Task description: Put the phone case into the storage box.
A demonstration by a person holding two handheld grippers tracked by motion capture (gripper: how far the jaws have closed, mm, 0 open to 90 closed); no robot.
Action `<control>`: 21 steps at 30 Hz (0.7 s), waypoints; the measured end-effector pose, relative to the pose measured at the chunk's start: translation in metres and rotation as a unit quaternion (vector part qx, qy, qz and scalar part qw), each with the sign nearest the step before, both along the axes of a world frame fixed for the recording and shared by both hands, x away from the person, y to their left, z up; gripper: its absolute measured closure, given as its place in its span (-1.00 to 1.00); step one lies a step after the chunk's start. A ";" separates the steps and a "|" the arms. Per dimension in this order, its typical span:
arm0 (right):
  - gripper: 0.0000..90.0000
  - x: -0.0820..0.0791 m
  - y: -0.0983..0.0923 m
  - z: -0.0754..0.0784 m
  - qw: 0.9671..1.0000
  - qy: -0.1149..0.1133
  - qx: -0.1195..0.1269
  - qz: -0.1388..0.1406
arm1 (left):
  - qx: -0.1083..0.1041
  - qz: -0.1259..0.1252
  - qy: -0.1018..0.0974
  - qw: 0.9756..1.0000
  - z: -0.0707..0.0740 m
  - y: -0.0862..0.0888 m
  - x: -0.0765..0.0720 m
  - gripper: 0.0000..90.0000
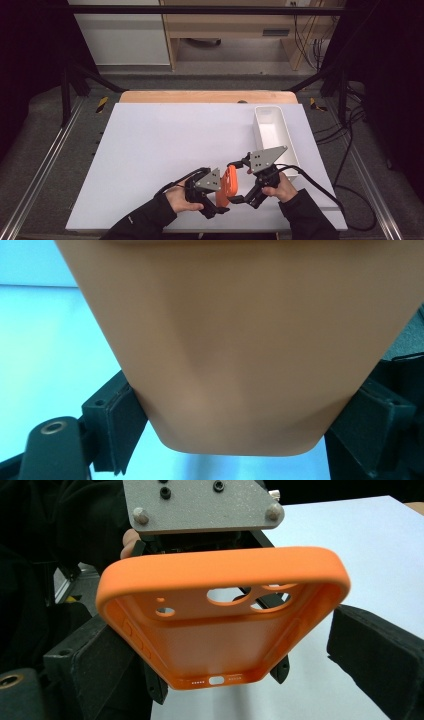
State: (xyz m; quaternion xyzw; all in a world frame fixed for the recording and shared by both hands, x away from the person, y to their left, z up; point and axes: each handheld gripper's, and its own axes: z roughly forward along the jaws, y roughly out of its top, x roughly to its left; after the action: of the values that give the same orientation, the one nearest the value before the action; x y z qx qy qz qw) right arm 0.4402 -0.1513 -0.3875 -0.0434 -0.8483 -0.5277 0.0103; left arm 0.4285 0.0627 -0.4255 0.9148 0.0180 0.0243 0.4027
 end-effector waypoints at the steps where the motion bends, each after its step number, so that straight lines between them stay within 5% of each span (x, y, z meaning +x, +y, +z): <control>1: -0.88 0.000 0.000 0.000 1.000 0.000 0.000 0.001 | 0.002 0.000 0.000 1.000 0.000 0.000 0.000 -0.66; 21: -0.64 -0.001 0.001 -0.003 1.000 -0.008 -0.004 0.023 | 0.017 0.002 0.005 1.000 -0.004 -0.003 0.000 -0.66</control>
State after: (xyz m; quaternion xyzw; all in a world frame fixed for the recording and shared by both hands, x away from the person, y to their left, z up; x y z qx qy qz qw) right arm 0.4391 -0.1503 -0.3902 -0.0196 -0.8513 -0.5241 0.0154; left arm 0.4284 0.0602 -0.4292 0.9217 0.0216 0.0214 0.3867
